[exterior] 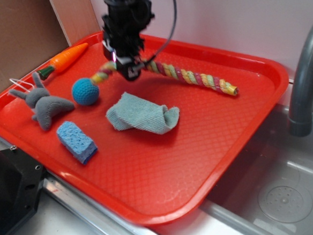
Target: Grab the multicolored rope.
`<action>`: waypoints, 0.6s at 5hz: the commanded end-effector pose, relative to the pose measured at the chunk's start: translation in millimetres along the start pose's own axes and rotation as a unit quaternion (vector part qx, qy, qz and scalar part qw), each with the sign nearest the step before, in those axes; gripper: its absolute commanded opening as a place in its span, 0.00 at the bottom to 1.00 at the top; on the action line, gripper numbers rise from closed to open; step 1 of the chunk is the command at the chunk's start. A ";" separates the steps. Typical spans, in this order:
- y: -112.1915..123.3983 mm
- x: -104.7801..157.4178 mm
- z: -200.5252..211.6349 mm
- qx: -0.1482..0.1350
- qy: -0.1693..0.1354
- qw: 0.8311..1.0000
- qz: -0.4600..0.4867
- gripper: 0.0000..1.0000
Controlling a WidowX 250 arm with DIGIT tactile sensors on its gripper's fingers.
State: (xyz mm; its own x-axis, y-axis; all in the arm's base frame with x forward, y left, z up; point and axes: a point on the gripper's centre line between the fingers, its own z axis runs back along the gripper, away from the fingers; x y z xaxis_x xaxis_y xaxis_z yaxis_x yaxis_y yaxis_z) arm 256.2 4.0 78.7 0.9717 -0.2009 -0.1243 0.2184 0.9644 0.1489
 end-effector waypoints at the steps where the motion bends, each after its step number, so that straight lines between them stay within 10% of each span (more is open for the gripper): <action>1: -33.9 -37.0 86.9 -0.052 -0.018 0.998 0.034 0.00; 3: -53.8 -110.2 115.6 -0.046 -0.058 0.994 0.085 0.00</action>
State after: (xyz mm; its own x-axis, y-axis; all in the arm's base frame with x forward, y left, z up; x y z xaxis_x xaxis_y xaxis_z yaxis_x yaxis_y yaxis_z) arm 145.1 -41.3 190.1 0.9988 -0.0437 -0.0229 0.0453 0.9961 0.0761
